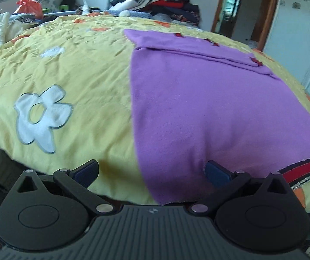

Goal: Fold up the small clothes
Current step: 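Grasp the red striped hem with the left gripper while the right gripper grasps it too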

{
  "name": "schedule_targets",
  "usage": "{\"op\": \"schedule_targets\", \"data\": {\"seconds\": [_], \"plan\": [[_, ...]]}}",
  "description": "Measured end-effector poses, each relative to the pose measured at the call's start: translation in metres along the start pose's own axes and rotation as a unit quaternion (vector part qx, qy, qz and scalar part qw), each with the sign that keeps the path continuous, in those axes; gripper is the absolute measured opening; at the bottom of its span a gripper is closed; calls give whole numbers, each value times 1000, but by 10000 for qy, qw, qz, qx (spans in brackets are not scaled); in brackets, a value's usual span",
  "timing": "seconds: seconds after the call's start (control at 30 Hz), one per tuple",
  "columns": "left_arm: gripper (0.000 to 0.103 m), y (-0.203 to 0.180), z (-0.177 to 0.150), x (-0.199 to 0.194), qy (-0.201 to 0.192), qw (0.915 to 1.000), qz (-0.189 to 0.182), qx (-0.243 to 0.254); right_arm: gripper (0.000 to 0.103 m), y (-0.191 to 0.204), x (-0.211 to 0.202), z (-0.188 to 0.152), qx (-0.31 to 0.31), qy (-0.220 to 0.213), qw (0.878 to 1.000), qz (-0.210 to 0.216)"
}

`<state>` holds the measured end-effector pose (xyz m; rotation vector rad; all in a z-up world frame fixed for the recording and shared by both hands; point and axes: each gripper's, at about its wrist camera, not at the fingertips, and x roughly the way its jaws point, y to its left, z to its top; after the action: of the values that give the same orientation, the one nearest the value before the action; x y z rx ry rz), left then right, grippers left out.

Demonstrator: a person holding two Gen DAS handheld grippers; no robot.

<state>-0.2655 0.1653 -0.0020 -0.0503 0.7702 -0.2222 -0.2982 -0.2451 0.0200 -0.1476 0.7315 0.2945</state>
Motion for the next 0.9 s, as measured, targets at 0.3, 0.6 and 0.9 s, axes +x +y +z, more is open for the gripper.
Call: {"op": "schedule_targets", "data": {"seconds": [0.3,0.6,0.9], "plan": [[103,-14,-22,9,155,9966,-799,-81,103,-5,-7,-12,26,-1,10000,2],[102,-8,-25,13,262,9975,-657,-83,103,-28,-22,-21,557,18,9983,-192],[91,-7,-23,13,325,9965,-746,-205,103,-11,-23,-24,770,77,9969,-160]]}}
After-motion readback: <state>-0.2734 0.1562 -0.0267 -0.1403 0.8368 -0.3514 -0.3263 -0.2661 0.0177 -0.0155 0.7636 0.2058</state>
